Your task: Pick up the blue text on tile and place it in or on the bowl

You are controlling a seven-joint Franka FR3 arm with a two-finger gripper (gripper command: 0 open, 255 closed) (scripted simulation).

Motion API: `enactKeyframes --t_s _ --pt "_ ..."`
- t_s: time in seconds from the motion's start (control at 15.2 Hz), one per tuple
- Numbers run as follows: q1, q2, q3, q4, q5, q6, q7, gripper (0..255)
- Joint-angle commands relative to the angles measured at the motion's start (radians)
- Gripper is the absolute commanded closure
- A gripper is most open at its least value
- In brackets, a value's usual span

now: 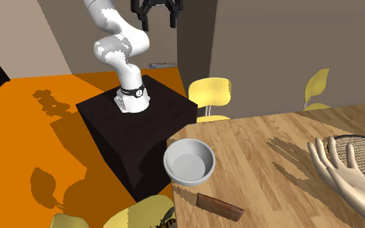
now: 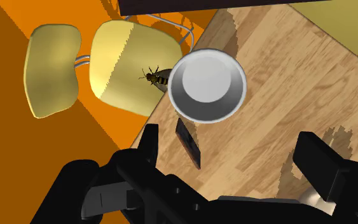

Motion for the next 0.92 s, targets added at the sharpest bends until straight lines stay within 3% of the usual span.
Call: enactKeyframes --t_s 0.0,0.86 --pt "0.0 0.0 0.0 0.0 0.0 0.0 0.0 0" --pt "0.026 0.26 -0.136 -0.178 -0.045 0.464 -0.193 0"
